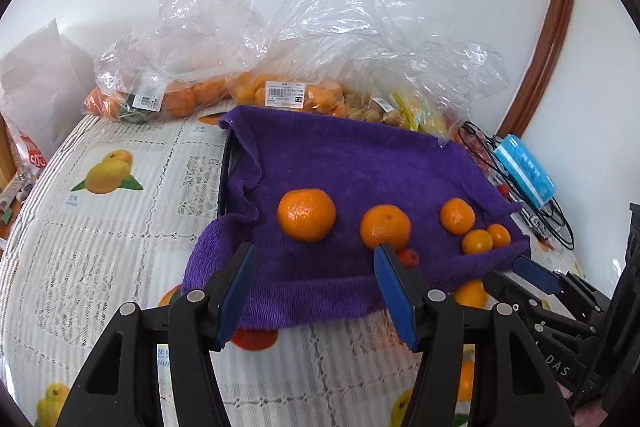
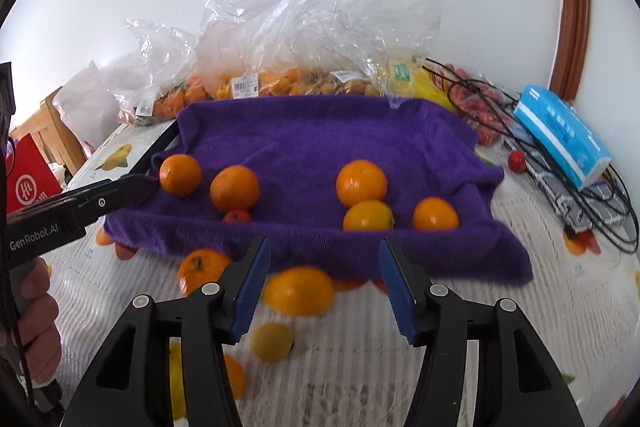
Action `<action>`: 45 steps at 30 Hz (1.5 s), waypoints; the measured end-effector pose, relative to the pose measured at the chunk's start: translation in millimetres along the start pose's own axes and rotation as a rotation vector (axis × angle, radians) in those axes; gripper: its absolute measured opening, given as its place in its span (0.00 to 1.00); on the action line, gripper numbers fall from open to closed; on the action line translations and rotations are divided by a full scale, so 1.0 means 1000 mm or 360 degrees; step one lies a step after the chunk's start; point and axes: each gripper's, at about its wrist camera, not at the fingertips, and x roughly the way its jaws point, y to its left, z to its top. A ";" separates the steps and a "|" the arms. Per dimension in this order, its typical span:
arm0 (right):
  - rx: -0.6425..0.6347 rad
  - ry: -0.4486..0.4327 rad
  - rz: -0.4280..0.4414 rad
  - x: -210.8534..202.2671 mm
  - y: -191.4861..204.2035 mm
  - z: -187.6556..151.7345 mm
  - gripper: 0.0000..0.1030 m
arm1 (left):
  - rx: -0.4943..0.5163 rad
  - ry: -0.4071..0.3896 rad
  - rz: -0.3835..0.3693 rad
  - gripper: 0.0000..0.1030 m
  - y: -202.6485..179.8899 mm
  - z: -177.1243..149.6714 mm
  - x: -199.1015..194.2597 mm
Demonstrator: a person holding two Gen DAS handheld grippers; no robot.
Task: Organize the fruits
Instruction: 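Withdraw both grippers from the towel toward the remaining loose fruit, then close the right gripper on an orange while the left gripper closes on a large orange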
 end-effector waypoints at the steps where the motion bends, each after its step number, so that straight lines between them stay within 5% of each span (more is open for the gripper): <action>1: 0.0006 0.0010 -0.0005 -0.002 0.001 -0.005 0.55 | 0.0009 -0.0012 0.0004 0.57 0.000 -0.001 -0.002; 13: 0.0040 0.0110 0.0114 0.010 0.007 -0.018 0.55 | -0.0030 -0.0026 -0.0014 0.58 0.005 -0.004 -0.007; 22: 0.0009 0.0250 0.0080 0.038 0.013 -0.013 0.54 | -0.0091 -0.0021 -0.0045 0.58 0.010 -0.002 -0.005; 45: 0.0017 0.0108 0.0057 0.014 0.006 -0.007 0.46 | -0.0116 -0.0017 -0.0101 0.58 0.011 -0.002 -0.008</action>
